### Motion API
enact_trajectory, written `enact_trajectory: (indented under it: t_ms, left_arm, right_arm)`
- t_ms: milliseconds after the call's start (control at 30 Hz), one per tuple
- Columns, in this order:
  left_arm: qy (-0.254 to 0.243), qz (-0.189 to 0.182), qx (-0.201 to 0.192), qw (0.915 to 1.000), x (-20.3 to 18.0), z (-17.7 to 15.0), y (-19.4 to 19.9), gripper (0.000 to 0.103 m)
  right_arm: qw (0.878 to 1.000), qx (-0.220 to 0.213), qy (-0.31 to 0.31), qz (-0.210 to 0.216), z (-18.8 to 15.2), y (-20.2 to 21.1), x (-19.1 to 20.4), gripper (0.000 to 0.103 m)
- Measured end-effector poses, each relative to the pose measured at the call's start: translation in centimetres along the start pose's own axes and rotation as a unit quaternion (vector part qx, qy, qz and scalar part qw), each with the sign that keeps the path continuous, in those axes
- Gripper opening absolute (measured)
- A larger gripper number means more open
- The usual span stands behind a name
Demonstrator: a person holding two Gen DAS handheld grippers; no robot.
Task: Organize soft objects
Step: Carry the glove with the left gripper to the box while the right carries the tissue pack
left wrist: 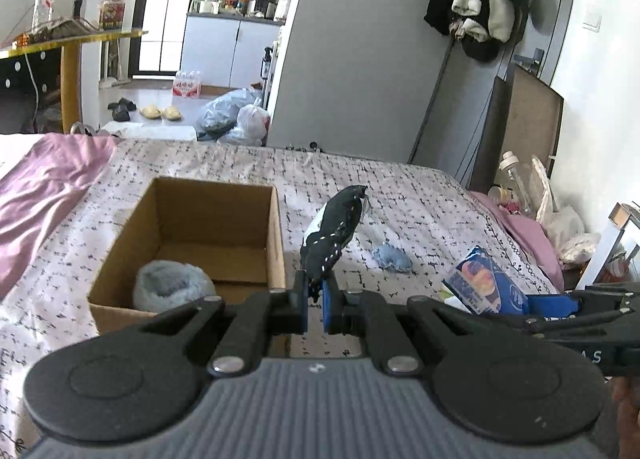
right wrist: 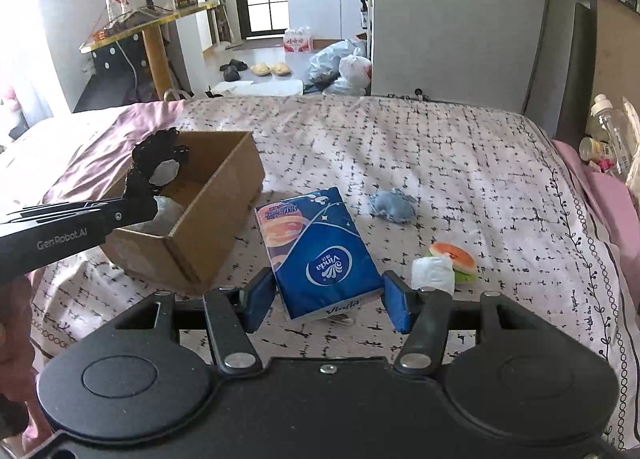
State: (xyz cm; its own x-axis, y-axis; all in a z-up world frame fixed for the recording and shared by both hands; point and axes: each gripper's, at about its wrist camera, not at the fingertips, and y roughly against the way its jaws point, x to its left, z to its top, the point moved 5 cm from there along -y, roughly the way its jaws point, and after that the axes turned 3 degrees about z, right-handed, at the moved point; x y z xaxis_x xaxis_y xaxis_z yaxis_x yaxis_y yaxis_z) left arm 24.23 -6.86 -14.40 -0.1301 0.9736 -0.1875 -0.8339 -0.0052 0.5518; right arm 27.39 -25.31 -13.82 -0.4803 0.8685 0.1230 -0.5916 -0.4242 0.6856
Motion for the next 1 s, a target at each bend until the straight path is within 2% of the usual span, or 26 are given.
enact_trajectory:
  t_ms: [200, 400, 767, 1000]
  left_arm:
    - [0.004, -0.003, -0.006, 1.0000, 0.9, 0.3, 0.8, 0.006]
    - [0.026, 0.000, 0.011, 0.9996, 2.6, 0.5, 0.7, 0.006]
    - [0.042, 0.031, 0.032, 0.9981, 6.3, 0.7, 0.0, 0.006]
    - [0.061, 0.023, 0.054, 0.9964, 7.5, 0.4, -1.5, 0.006]
  right_arm:
    - [1.000, -0.014, 0.007, -0.002, 0.4, 0.6, 1.7, 0.056]
    - [1.000, -0.021, 0.013, 0.001, 0.9, 0.5, 2.9, 0.056]
    - [0.999, -0.027, 0.022, 0.018, 2.4, -0.4, 5.4, 0.056]
    - [0.999, -0.024, 0.031, 0.026, 3.4, -1.9, 6.8, 0.056]
